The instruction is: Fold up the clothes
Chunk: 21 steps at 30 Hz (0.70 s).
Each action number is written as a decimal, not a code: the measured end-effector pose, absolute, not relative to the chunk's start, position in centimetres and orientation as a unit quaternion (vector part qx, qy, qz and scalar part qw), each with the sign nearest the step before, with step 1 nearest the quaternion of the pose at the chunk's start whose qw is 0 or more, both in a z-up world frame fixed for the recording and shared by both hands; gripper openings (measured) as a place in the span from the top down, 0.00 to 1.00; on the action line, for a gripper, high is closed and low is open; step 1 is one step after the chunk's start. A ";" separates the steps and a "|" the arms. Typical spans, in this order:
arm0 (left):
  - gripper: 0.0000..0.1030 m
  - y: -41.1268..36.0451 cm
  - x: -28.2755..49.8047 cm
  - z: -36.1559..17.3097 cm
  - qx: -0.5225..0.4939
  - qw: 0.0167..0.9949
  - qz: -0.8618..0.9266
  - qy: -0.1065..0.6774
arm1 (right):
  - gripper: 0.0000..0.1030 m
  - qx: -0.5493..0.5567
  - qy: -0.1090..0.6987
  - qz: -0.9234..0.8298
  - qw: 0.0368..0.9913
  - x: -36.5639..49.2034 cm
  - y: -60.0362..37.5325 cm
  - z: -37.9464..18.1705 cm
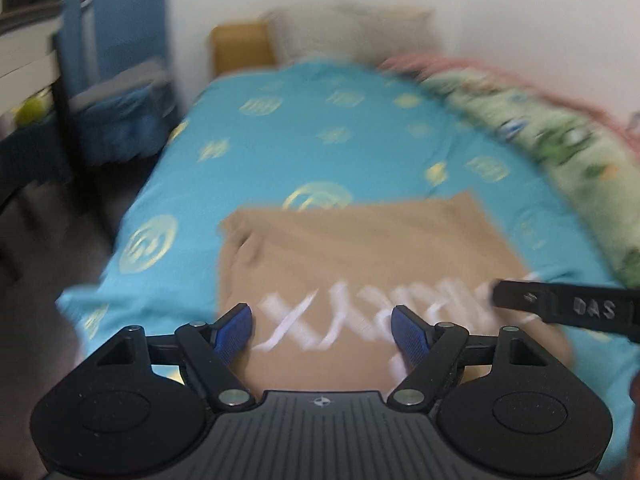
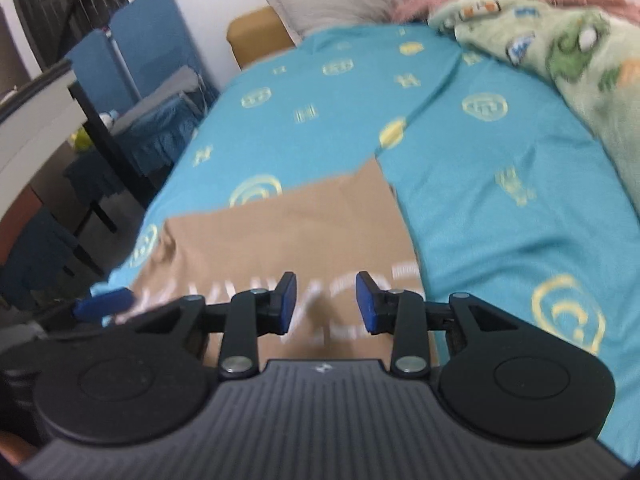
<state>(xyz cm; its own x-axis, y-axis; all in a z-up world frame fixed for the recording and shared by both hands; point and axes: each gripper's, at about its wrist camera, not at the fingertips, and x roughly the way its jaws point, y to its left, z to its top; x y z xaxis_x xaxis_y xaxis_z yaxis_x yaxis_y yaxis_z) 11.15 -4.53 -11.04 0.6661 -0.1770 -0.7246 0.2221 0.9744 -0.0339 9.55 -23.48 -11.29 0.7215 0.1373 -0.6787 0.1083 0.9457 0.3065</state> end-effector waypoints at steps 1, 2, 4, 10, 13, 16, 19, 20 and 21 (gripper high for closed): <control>0.24 -4.3 11.2 -11.5 0.018 0.906 -0.102 0.410 | 0.65 0.168 0.390 0.009 0.905 9.9 -23.5 -12.1; 0.24 -4.1 11.5 -11.9 0.007 0.902 -0.099 0.420 | 0.65 0.176 0.407 0.011 0.896 10.3 -23.6 -12.9; 0.24 -3.5 11.3 -11.7 -0.009 0.900 -0.098 0.425 | 0.66 0.186 0.418 0.010 0.889 10.7 -23.7 -13.5; 0.21 -1.1 8.6 -8.8 -0.107 0.881 -0.144 0.439 | 0.67 0.198 0.417 0.007 0.887 10.5 -23.8 -13.5; 0.16 -0.3 6.6 -7.7 -0.150 0.863 -0.178 0.448 | 0.67 0.205 0.415 0.002 0.886 10.4 -23.9 -13.5; 0.14 0.2 6.8 -9.6 -0.198 0.834 -0.185 0.481 | 0.67 0.196 0.418 -0.001 0.887 10.5 -23.7 -13.5; 0.14 0.8 7.9 -12.5 -0.258 0.798 -0.175 0.516 | 0.67 0.197 0.418 -0.004 0.887 10.3 -23.7 -13.4; 0.14 1.0 8.5 -13.6 -0.283 0.783 -0.165 0.528 | 0.67 0.198 0.417 -0.004 0.887 10.3 -23.7 -13.3; 0.14 1.3 9.0 -14.7 -0.308 0.768 -0.156 0.540 | 0.67 0.199 0.417 -0.005 0.887 10.3 -23.7 -13.3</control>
<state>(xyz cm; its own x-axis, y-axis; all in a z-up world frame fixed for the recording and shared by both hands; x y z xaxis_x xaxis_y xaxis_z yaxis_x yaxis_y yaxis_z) 9.05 1.26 -14.74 0.3683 -0.5722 -0.7328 -0.0939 0.7613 -0.6416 10.29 -23.73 -13.30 0.6524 0.1565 -0.7415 0.1752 0.9208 0.3485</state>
